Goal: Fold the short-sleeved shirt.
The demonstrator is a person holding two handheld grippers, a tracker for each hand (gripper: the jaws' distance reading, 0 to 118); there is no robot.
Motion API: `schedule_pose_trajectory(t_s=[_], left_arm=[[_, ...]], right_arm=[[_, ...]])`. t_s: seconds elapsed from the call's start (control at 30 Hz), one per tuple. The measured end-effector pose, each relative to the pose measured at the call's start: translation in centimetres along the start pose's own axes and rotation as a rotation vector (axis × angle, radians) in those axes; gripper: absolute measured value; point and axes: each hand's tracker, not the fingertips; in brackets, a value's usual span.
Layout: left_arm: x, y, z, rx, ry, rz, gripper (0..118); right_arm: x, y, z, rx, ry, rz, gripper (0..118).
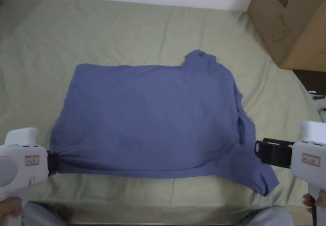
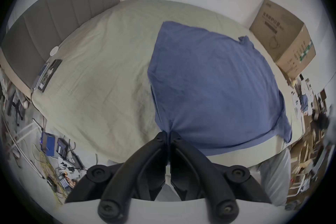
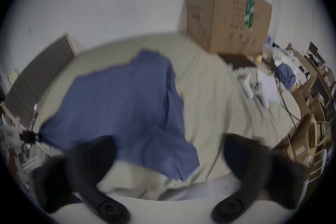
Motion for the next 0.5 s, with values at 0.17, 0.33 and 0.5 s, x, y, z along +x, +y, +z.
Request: schedule_pose_trajectory(t_s=[0.17, 0.33, 0.5], left_arm=[[-1.4, 0.5, -1.1, -0.011, -0.023, 0.041, 1], [-1.6, 0.8, -1.2, -0.018, 0.0, 0.055, 1], [-2.1, 0.9, -2.5, -0.015, 0.013, 0.079, 1]], right_arm=[[-0.8, -8.2, -3.6, -0.237, -0.02, 0.055, 113], [-0.5, -5.5, -7.4, -0.326, -0.034, 0.084, 82], [-0.5, -5.5, -7.8, -0.344, -0.013, 0.036, 11]])
